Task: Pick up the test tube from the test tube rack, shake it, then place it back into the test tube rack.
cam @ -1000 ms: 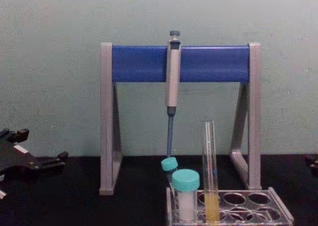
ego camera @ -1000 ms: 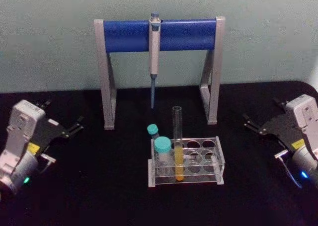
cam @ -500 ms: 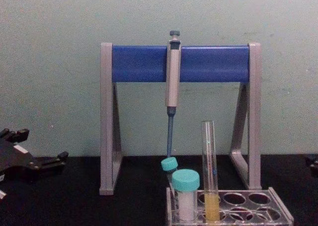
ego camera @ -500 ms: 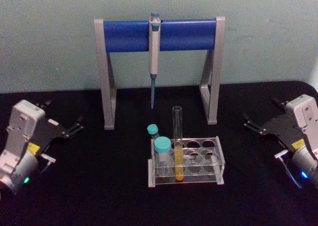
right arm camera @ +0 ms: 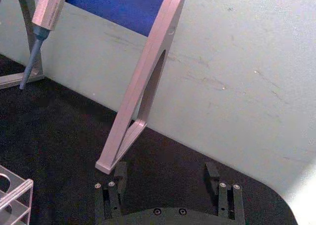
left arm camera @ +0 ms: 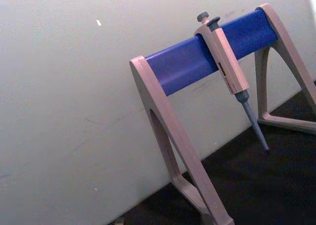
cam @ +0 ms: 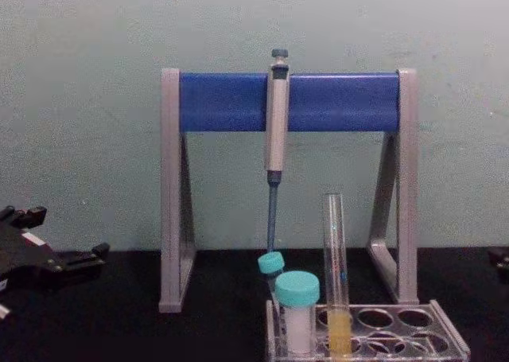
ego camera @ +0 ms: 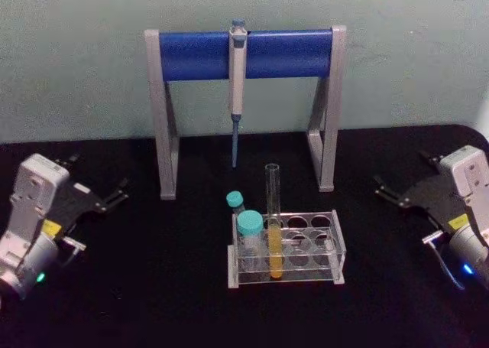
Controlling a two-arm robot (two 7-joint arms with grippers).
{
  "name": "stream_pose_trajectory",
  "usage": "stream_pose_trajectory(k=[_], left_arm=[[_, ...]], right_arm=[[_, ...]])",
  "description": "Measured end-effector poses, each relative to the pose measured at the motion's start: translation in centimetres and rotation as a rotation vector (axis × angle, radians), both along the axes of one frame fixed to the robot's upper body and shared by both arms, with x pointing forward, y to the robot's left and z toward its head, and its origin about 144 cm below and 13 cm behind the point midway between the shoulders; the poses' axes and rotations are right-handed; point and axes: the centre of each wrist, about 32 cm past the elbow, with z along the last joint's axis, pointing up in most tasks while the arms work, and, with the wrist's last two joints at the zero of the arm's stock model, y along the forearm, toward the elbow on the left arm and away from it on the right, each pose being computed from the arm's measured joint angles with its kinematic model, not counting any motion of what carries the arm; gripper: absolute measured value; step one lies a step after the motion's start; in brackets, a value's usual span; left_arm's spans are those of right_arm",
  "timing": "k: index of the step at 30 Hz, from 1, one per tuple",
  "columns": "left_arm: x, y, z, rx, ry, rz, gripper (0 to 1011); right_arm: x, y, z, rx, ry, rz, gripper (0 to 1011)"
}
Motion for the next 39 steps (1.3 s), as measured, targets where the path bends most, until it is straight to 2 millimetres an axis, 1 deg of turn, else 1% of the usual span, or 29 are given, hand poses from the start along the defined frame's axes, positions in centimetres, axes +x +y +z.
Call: stream_pose_trajectory(k=[21, 31, 34, 35, 37, 39], left_arm=[[0.0, 0.0, 0.0, 0.0, 0.0, 0.0, 1001], [0.0, 0.0, 0.0, 0.0, 0.0, 0.0, 1001], [0.0, 0.0, 0.0, 0.0, 0.0, 0.0, 1001], [0.0, 0.0, 0.0, 0.0, 0.0, 0.0, 1001], [0.0, 0.0, 0.0, 0.0, 0.0, 0.0, 1001], [0.0, 0.0, 0.0, 0.0, 0.0, 0.0, 1001]], right_arm=[[-0.2, -0.1, 0.0, 0.007, 0.001, 0.002, 1000], [-2.3, 0.3, 0.7, 0.074, 0.019, 0.06, 1000], [-3.4, 0.6, 1.2, 0.124, 0.041, 0.103, 1000], [-3.4, 0.6, 1.2, 0.124, 0.041, 0.103, 1000], [-4.1, 0.8, 1.5, 0.171, 0.067, 0.148, 1000], [-4.5, 1.0, 1.7, 0.196, 0.083, 0.174, 1000]])
